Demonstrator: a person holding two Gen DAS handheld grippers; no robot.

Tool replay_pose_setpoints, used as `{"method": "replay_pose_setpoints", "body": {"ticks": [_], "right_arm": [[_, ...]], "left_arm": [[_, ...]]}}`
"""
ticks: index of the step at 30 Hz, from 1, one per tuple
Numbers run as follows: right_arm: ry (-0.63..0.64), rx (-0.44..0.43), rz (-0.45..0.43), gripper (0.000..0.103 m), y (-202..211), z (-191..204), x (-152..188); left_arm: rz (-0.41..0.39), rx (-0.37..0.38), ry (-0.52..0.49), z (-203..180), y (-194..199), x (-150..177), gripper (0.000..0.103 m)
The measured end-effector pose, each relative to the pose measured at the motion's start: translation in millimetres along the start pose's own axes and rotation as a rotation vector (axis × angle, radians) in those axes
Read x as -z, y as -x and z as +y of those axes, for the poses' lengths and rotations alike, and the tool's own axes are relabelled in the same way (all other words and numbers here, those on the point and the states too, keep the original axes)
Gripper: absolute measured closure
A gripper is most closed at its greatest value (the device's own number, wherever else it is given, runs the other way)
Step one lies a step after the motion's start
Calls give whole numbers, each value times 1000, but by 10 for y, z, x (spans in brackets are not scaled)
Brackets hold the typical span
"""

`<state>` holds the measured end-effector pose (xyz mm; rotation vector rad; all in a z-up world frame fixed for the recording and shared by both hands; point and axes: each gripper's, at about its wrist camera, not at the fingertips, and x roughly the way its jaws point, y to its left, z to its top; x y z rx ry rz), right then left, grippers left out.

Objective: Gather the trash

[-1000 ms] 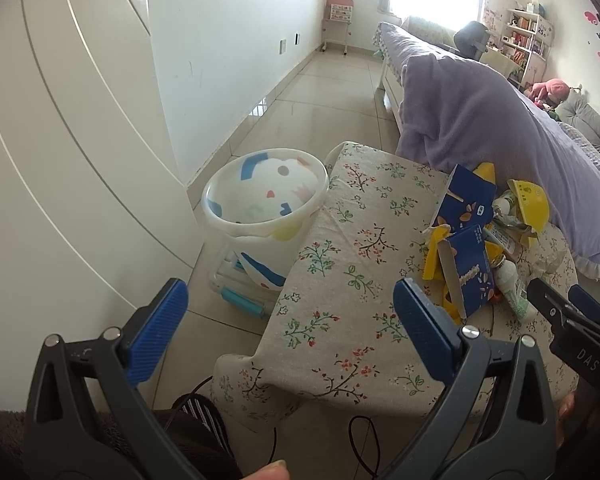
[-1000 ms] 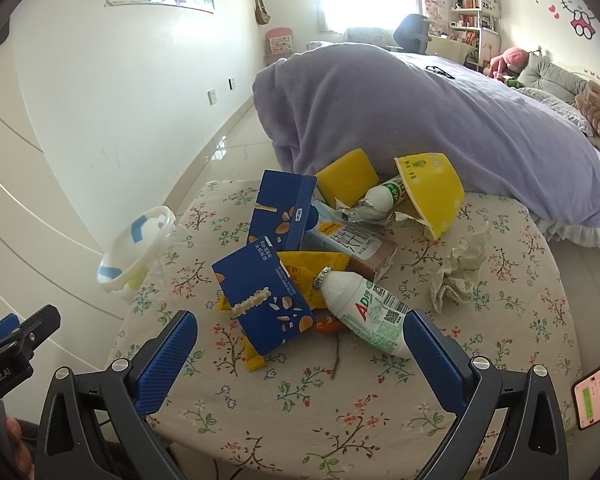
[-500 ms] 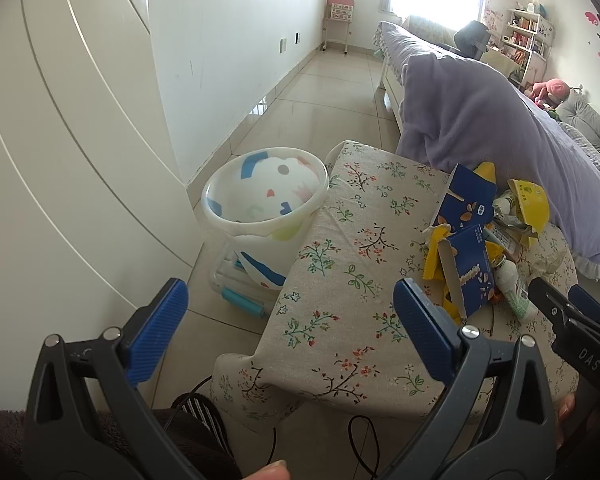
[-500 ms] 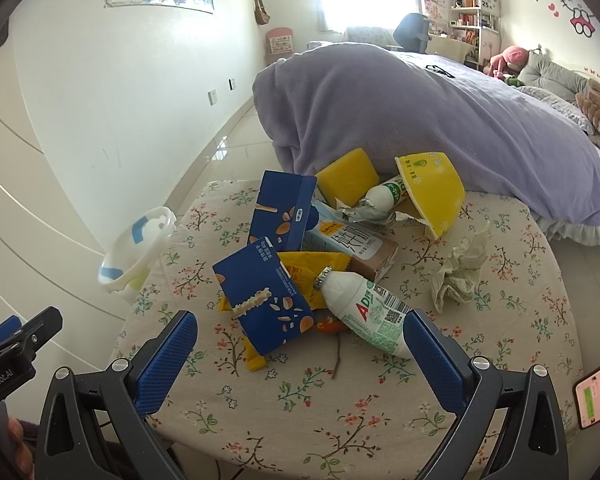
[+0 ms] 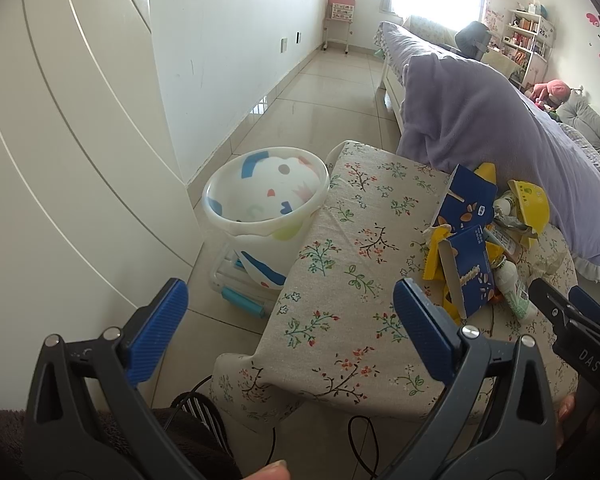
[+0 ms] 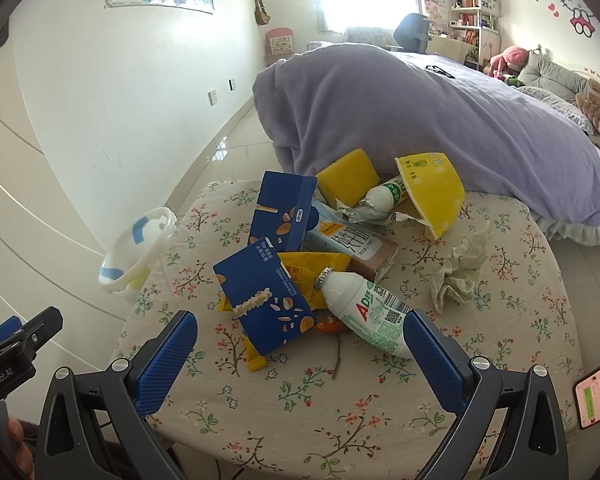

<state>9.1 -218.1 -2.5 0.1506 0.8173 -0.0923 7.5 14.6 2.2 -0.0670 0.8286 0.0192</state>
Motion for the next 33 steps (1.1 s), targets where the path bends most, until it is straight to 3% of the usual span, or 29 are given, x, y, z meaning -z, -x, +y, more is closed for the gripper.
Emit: {"method": "replay_pose_setpoints", "body": {"ticks": [33], "right_arm": [[-7,-4,1,0,20,-1,-2]], "left_arm": [[-1,-12,1,29,-19,0,1]]}}
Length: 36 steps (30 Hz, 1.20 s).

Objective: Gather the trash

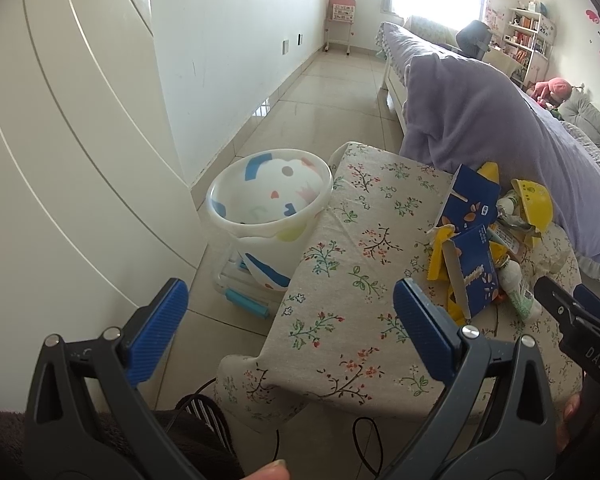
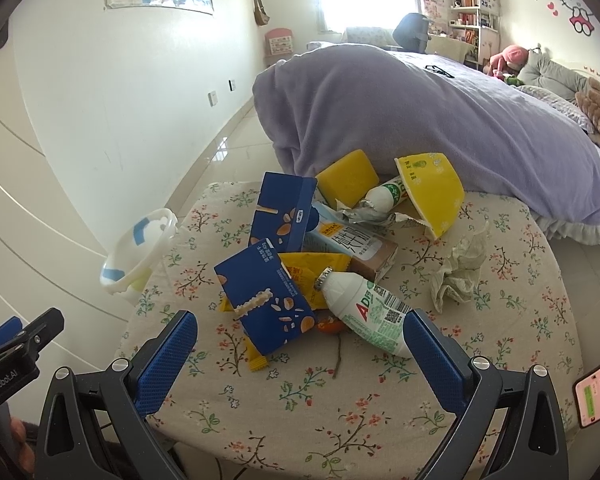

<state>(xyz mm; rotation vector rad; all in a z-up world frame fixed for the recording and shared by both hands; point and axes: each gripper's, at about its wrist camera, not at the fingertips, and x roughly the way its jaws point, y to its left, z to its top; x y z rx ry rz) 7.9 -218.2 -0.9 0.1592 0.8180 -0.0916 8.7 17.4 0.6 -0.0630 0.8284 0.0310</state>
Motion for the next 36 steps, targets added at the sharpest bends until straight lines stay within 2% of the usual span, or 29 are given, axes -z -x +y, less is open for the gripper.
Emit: {"method": "replay_pose_setpoints", "body": {"ticks": [11,17,24,25,33,36], "right_arm": [[-20,7,2,0,-54,-176,-52],[-66,12,31,0,-209,-447,-55],[-120,10,91,4,-506,-743,-18],[-120,8,100,8,-555,-765,-13],[-49,-8,168,14,-886,-744,16],[-20,-18,192,20,-981,-725,18]], "left_arm": [[-9,4,-18,-19,-76,-17,1],[30,24,-55,-110,-289,-52,1],[120,93,-77,-248,-517,-88,1],[126,98,-81,-262,-528,-87,1],[193,177,-73,-393,-690,-102,1],[209,206,-74,-466,-736,-111,1]]}}
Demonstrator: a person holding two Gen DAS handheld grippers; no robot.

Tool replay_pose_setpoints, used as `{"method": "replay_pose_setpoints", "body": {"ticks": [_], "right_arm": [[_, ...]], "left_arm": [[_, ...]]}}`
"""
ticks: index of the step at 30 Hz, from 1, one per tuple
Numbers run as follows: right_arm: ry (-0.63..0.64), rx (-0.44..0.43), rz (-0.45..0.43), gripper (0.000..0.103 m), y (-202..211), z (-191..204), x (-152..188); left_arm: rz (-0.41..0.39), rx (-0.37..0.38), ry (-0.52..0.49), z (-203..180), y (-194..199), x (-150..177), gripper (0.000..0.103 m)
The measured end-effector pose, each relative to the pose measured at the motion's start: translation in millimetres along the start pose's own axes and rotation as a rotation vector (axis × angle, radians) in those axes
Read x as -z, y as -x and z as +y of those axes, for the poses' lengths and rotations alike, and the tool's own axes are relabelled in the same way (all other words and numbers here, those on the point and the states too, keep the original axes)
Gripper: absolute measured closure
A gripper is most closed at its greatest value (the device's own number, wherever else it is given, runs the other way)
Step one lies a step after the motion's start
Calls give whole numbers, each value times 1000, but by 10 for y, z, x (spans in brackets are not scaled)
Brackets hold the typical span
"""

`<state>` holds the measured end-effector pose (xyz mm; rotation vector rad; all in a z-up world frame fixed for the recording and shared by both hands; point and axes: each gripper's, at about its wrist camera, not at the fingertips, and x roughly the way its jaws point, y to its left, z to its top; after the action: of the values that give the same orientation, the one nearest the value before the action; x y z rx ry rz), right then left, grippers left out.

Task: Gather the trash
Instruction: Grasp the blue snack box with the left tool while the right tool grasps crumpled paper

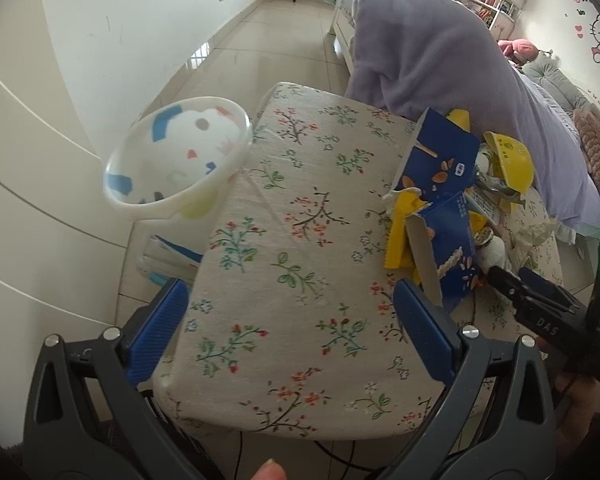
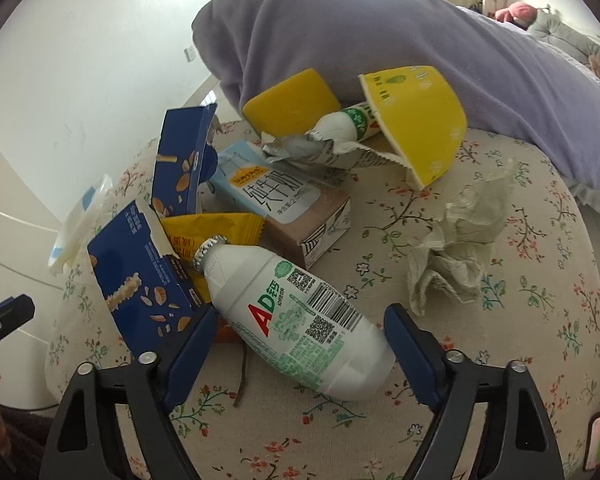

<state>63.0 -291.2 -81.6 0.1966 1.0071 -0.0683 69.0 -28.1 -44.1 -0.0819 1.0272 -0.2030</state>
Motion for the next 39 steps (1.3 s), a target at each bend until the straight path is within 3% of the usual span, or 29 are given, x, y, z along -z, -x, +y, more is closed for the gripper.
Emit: {"method": "replay_pose_setpoints", "body": {"ticks": [4,12,13,14,16,25,33,36,39], "right_arm": [[12,-5,10,23,-54,-17,-25],[-6,-31,33,44,-57,-186,-35],[-7,-34,28,72,-28,-216,-28],[-7,-54,10,79,27,-250,-28],[-19,-60,-3,81,115,-297,-34],[-114,-92,2,81,282,-666,73],[-162,-108,-4,80,381,-880,151],[-179,-111,-1,67,402,-917,177],[-186,-125,-1,54,423,-938,206]], "left_arm": [[14,38,-21,-131,-68,-20,2],[55,123,-77,-483,-207,-14,13],[57,130,-89,-545,-222,-13,15],[56,137,-97,-591,-227,-8,15],[53,150,-111,-678,-237,-1,19],[55,184,-183,-1160,-329,37,29],[46,109,-198,-1388,-548,-2,33],[52,90,-192,-1412,-604,5,35],[51,64,-200,-1434,-640,10,44]]}}
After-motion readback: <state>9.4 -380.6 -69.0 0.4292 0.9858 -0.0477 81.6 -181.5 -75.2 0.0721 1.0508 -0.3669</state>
